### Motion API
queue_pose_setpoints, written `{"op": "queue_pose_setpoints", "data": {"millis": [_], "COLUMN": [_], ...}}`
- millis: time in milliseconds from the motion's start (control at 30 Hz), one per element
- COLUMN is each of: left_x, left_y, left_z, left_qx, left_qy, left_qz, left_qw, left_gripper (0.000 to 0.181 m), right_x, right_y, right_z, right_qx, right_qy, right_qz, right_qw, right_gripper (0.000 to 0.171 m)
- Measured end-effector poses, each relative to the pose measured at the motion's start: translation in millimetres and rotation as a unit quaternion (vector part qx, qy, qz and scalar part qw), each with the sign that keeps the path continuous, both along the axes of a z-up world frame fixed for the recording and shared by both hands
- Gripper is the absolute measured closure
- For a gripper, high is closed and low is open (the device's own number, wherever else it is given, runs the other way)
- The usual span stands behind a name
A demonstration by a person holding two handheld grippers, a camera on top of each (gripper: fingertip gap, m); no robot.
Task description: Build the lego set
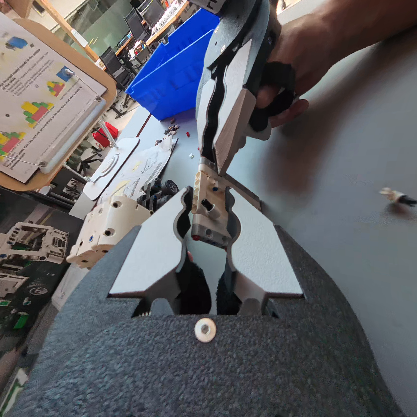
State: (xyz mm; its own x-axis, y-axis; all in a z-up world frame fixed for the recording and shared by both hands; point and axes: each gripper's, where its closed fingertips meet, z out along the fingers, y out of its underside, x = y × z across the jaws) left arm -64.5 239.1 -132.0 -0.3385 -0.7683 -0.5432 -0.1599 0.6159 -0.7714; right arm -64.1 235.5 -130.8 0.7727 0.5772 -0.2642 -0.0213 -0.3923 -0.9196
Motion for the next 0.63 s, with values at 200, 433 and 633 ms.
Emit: {"op": "queue_pose_setpoints", "data": {"millis": [200, 433, 633], "left_x": [3.2, -22.2, -41.3], "left_y": [18.7, 35.9, 44.2], "left_z": [-6.2, -33.8, -46.3], "left_qx": [-0.112, -0.238, -0.138], "left_qy": [0.058, 0.152, 0.138], "left_qz": [0.061, 0.159, 0.203], "left_qw": [0.99, 0.946, 0.96], "left_gripper": [0.161, 0.159, 0.156], "right_x": [22.7, -19.4, -97.9], "right_y": [-5.1, -46.9, -106.8], "right_z": [17.7, 25.1, 13.8], "right_qx": [0.036, 0.034, 0.054], "right_qy": [-0.01, -0.017, -0.08], "right_qz": [-0.057, -0.071, -0.047], "right_qw": [0.998, 0.997, 0.994], "right_gripper": [0.156, 0.155, 0.157]}}
